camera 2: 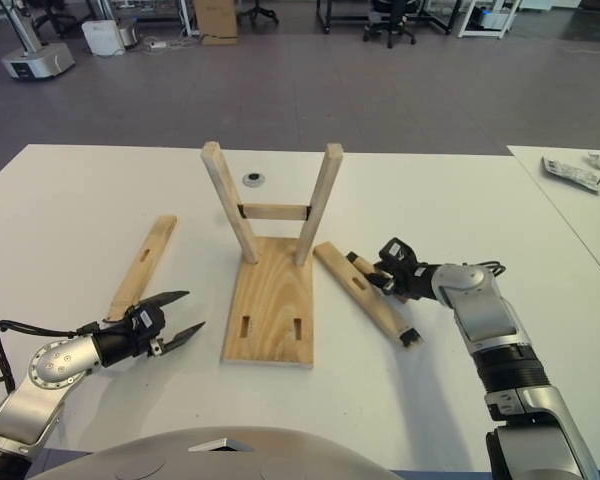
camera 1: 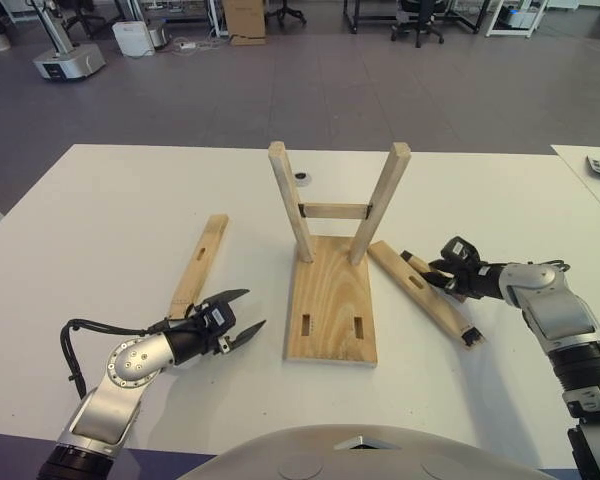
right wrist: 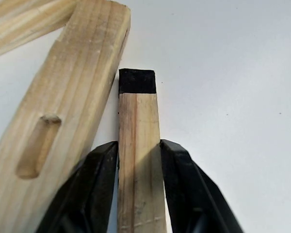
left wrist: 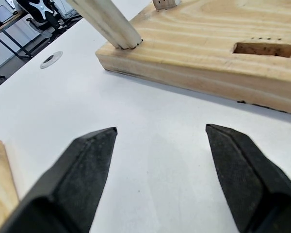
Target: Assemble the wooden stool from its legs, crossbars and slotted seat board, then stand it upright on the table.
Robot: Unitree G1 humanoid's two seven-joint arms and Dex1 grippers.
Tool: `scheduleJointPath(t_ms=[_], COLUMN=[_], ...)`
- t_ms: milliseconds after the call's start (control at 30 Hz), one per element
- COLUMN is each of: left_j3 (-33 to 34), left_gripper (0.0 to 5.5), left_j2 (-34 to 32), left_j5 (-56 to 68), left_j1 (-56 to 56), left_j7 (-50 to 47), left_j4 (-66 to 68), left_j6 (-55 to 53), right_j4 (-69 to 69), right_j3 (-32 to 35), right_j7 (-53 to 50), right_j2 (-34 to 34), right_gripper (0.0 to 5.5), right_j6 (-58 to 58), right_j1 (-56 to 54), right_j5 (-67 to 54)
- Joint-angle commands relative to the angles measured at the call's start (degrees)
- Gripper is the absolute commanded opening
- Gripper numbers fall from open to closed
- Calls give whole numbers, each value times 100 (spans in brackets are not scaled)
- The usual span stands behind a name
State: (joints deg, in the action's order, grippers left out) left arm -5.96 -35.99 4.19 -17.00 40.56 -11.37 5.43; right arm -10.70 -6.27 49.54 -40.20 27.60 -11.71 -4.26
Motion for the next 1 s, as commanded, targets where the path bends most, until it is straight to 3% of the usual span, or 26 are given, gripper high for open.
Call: scheduleJointPath(t_ms=[33,133,233,300,433,633,1000], left_j3=[271,783,1603,2095,2056,1469,1184], left_gripper=[338,338,338,338,338,338,338], left_j2=[320,916,1327,1262,1003,1560,2567], left_j5=[617,1311,2791,3694,4489,4980,5413], left_j1=[4,60,442,1090,2993,4711,5454], left_j7=[-139,-699,-1018,-1418,-2285,-3276,-3601], left_j4=[-158,-338,-739,-1153,-1706,-1569,-1289], left_j6=[-493,-856,-1287,-1726,-2732,-3668,-3833], right_j4=[-588,-645,-448,-251,927,2681,2987], right_j3=[-273,-280,468,1136,1820,1036,73], right_j7=[151,120,-222,-698,-1703,-1913,-1709], right_j2=[-224,-183,158,394,991,1621,1827], right_gripper=[136,136,135,132,132,132,132], right_j6=[46,-45,-117,-168,-249,19,-399], right_j1=[100,43,-409,-1191,-2596,-3158,-2901], right_j5=[277,216,-377,-800,-1444,-1873,-1449])
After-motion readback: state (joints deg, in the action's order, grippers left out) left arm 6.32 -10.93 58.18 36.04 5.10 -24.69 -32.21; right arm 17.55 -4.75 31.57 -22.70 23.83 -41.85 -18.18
